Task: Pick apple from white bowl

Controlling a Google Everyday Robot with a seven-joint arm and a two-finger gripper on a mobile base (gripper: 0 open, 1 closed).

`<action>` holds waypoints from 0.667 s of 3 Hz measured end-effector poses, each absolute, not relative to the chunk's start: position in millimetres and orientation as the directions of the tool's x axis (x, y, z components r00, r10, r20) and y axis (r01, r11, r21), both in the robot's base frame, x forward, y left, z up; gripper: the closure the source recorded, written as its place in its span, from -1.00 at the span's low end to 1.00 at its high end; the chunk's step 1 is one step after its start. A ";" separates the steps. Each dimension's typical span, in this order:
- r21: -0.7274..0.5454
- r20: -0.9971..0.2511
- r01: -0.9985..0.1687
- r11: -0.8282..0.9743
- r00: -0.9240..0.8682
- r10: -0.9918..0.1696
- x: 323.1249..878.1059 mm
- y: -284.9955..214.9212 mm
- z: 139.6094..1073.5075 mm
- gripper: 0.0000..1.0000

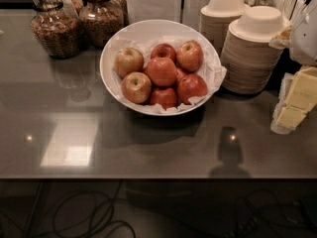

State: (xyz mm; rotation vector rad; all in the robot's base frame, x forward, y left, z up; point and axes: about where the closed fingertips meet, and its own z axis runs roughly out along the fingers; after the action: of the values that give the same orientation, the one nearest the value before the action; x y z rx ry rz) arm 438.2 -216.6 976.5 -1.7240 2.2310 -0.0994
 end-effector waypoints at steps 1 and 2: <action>-0.254 -0.214 -0.930 0.265 -0.213 -0.953 441.2 -213.3 975.2 -1.00; -0.260 -0.259 -0.942 0.211 -0.142 -0.955 468.1 -187.3 961.2 -1.00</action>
Offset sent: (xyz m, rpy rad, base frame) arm 0.0633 0.0581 -0.0371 0.1050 -0.0336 0.1581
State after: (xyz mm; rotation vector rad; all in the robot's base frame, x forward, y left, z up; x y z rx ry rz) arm 468.1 -187.3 961.2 -1.7688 2.1279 -0.0494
